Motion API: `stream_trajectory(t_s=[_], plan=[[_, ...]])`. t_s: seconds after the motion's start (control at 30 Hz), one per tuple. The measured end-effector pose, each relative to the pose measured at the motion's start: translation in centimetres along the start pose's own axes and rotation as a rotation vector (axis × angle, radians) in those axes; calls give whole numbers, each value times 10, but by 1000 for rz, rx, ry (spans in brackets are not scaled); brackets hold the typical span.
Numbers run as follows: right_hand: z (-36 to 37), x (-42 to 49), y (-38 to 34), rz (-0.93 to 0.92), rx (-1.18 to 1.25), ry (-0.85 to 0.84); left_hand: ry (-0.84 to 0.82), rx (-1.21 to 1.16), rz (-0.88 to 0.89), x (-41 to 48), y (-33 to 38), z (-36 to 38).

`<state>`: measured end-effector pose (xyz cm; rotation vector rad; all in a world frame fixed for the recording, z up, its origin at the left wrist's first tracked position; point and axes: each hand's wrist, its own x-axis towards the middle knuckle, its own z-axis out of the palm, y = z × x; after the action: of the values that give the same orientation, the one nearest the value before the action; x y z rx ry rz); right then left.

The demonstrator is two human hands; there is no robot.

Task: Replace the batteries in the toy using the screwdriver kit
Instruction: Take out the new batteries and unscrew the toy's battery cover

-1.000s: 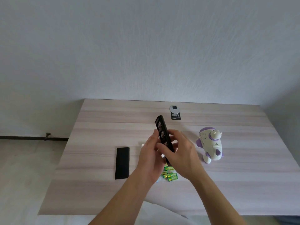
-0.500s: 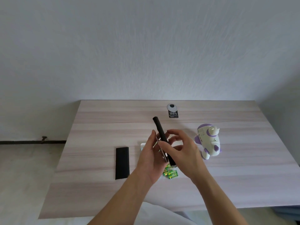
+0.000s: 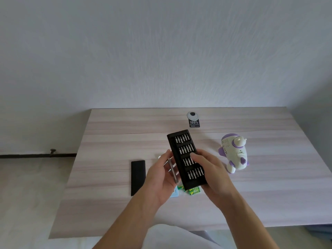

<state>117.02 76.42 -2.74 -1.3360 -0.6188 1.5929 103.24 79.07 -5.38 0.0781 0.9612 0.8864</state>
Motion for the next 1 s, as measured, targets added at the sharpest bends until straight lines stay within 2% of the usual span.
stream_trajectory(t_s=[0.17,0.37,0.53,0.63,0.73,0.83,1.0], plan=[[6,7,8,-27,-26,68,25,83,-30,-4,5,-8],[7,16,14,-104,-180,117,19,153,-2,-13,7,-19],[9,20,14,-127,-288,103,-6,298,122,-18,4,-20],[6,21,12,-164,-392,87,14,308,171,-20,4,-20],[0,21,8,-414,-692,164,35,313,218,-22,4,-19],[-3,22,4,-660,-836,95,39,315,252,-23,3,-18],[-7,29,6,-789,-978,103,61,350,264,-23,-3,-15]])
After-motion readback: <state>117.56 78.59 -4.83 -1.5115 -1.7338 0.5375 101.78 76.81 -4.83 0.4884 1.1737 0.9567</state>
